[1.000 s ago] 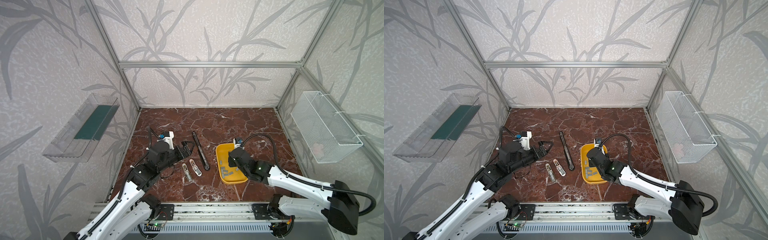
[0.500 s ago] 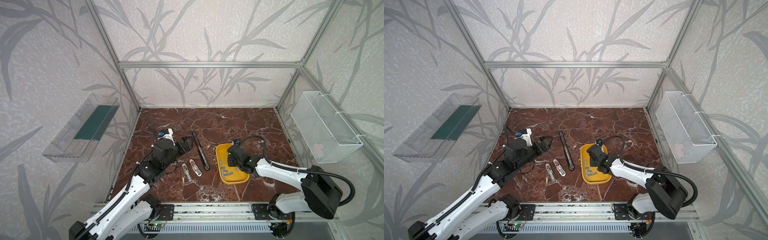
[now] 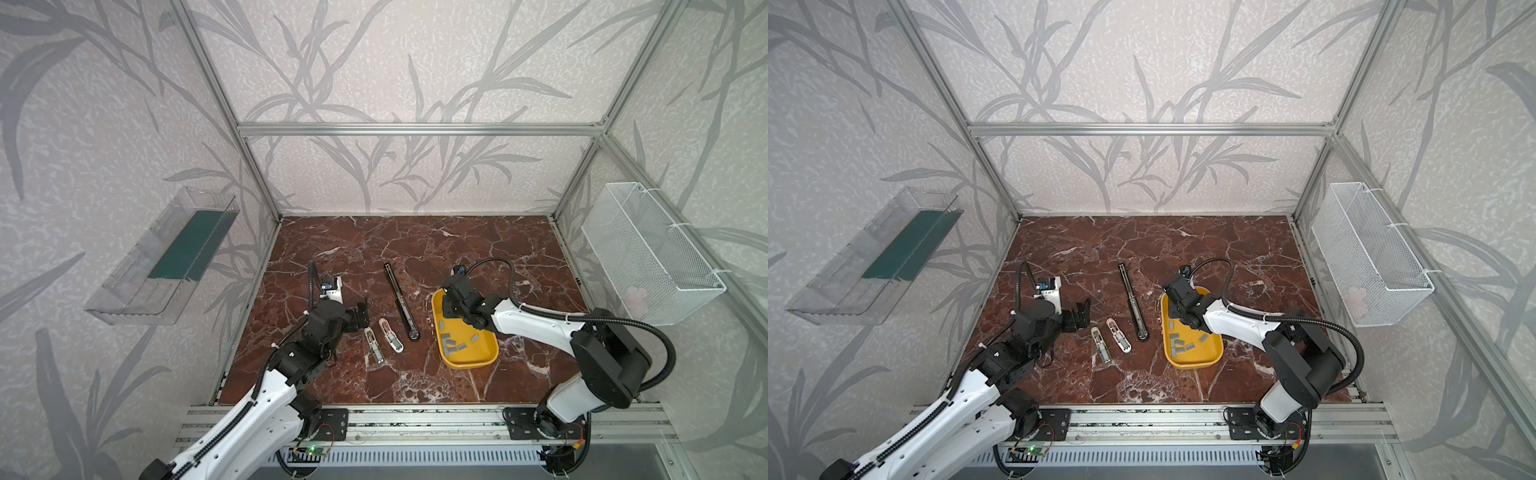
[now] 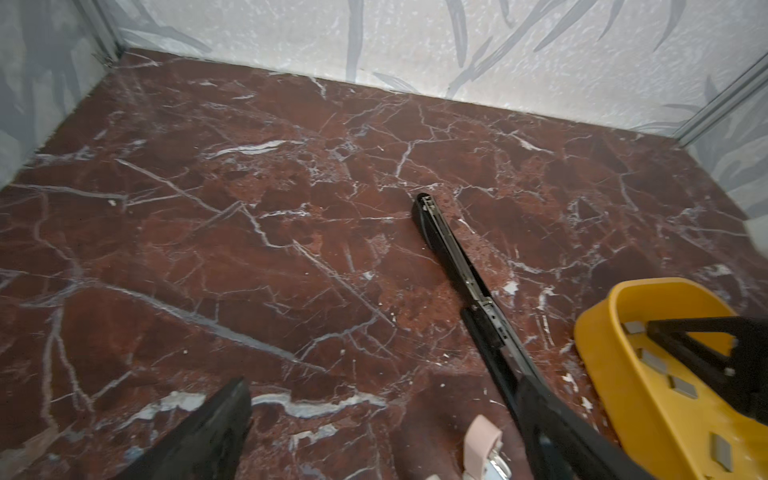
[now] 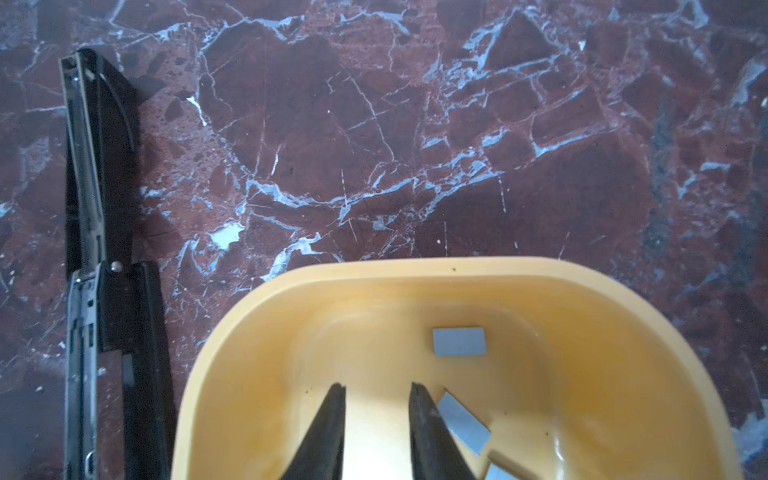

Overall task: Load the staples into the stapler
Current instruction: 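Lower the right gripper into the yellow tray and close on a grey staple strip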

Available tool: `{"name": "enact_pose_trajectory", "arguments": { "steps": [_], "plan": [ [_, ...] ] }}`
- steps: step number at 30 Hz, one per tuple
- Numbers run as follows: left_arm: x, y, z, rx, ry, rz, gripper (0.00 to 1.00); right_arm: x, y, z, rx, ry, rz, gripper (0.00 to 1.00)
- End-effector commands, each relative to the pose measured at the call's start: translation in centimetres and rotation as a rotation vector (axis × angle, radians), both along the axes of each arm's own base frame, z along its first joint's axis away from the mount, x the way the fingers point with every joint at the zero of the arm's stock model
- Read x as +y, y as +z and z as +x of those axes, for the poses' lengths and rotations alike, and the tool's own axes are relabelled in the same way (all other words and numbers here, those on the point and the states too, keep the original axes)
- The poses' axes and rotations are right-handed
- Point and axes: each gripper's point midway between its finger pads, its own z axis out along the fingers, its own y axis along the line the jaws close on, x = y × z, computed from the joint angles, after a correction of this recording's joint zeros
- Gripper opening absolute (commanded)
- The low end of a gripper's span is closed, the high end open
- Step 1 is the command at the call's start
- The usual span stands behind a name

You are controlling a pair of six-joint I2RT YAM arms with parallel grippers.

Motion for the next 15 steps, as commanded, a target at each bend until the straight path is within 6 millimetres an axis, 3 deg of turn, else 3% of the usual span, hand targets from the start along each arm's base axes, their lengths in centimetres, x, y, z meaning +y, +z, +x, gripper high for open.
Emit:
{"name": "enact_pose_trajectory", "arguments": {
  "steps": [1,8,15],
  "plan": [
    [3.9,-1.2,-0.2,0.005,0.173,0.129,0.99,-1.3,0.6,-0.3,-0.038,0.028,-0.049,0.35],
    [3.0,-1.9,0.5,0.029,0.126,0.111,0.98,-1.9,-2.5,-0.4,0.002,0.076,-0.079,0.39],
    [2.8,-2.0,0.0,0.025,0.111,0.089,0.98,-2.4,-3.7,-0.4,0.047,0.068,-0.097,0.41]
  ]
}}
